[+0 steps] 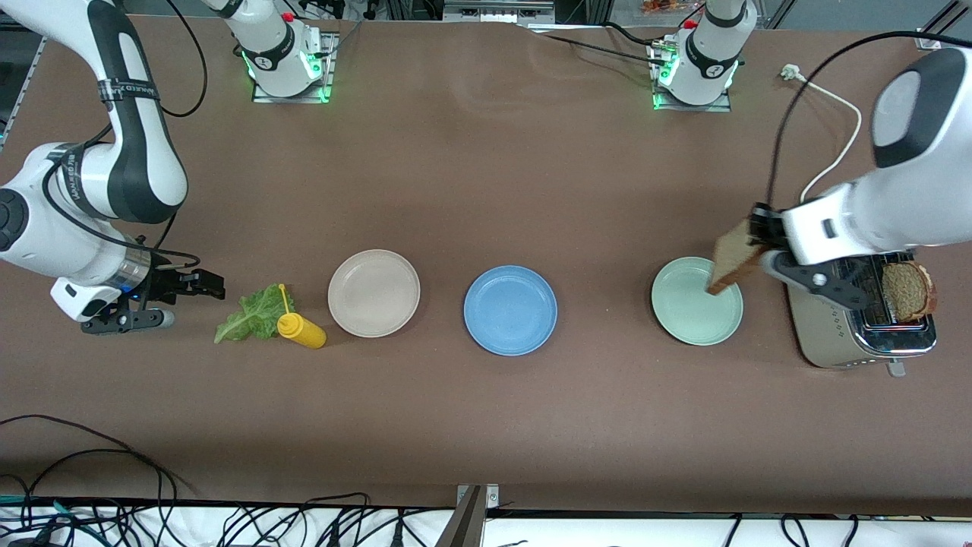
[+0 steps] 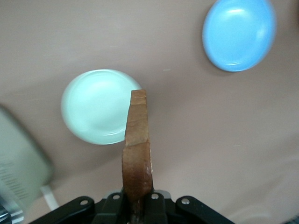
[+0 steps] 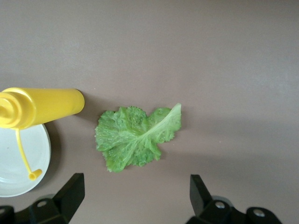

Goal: Make sandwich in blue plate with both arms
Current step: 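Lift toast from the toaster with the left gripper toward the blue plate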

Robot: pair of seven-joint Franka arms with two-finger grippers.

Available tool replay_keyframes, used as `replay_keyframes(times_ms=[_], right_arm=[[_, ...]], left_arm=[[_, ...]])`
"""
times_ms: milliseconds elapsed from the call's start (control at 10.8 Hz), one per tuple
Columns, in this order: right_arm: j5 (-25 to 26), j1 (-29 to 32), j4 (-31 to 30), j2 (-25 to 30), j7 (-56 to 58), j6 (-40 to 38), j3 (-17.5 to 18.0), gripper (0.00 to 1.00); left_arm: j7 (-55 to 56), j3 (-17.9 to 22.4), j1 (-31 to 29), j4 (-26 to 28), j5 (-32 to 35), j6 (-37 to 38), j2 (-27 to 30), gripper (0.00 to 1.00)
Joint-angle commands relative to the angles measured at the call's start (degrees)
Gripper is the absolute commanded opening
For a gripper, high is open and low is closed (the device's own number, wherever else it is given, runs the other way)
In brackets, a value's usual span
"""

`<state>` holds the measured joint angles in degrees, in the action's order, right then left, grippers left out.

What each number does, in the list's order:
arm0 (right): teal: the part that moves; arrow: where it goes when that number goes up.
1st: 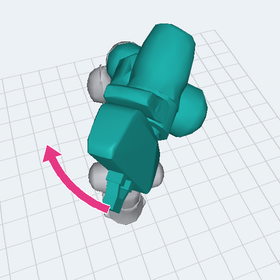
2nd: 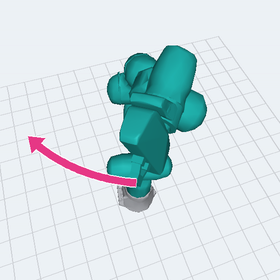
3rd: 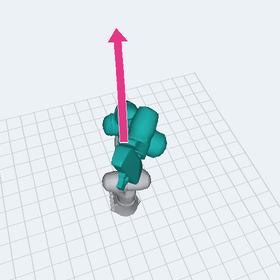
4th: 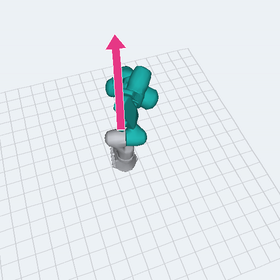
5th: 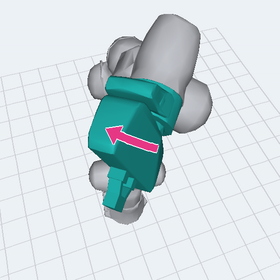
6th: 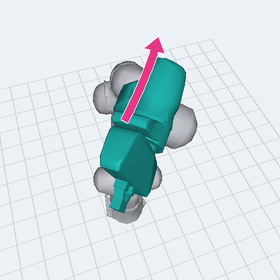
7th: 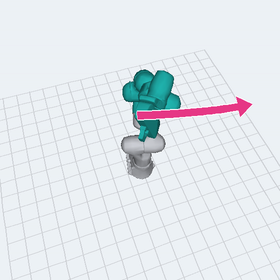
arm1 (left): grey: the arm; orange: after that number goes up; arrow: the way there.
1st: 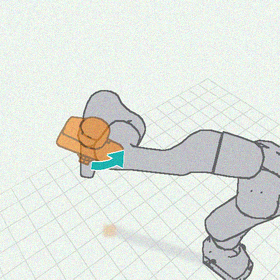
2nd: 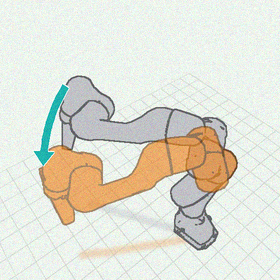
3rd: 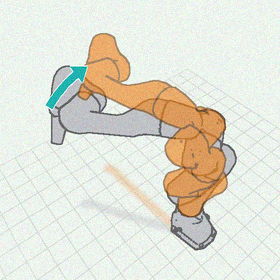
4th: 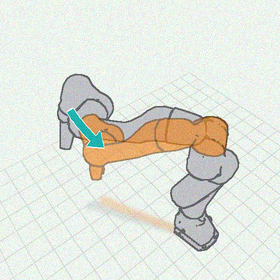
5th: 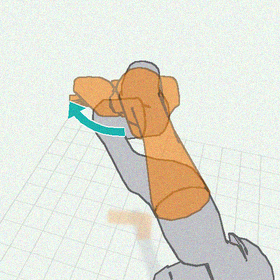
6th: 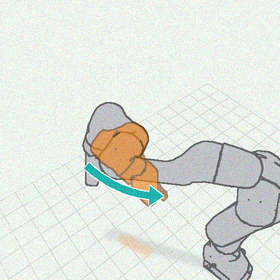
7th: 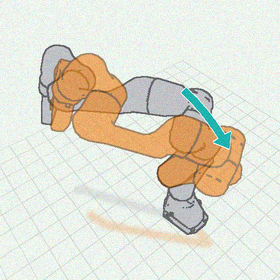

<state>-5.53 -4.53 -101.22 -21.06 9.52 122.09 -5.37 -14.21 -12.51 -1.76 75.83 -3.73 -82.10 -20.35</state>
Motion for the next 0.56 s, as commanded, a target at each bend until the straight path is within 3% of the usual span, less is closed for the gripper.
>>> replay_keyframes(times_ms=[0, 185, 463], right_arm=[[-0.9, 0.6, 0.1, -2.1, 0.3, 2.5, 0.4, 1.0], [-0.9, 0.6, 0.1, -4.7, 0.2, 5.9, 0.4, 1.0], [-1.0, 0.6, 0.1, -8.7, 0.2, 11.4, 0.5, 1.0]], left_arm=[[9.3, -0.8, 4.7, -0.2, -13.0, 0.4, -4.7, 0.0], [11.0, -0.9, 8.2, -0.7, -22.5, -1.4, -11.0, 0.0], [7.8, -0.8, 8.5, -0.3, -36.8, -9.4, -18.7, 0.0]])
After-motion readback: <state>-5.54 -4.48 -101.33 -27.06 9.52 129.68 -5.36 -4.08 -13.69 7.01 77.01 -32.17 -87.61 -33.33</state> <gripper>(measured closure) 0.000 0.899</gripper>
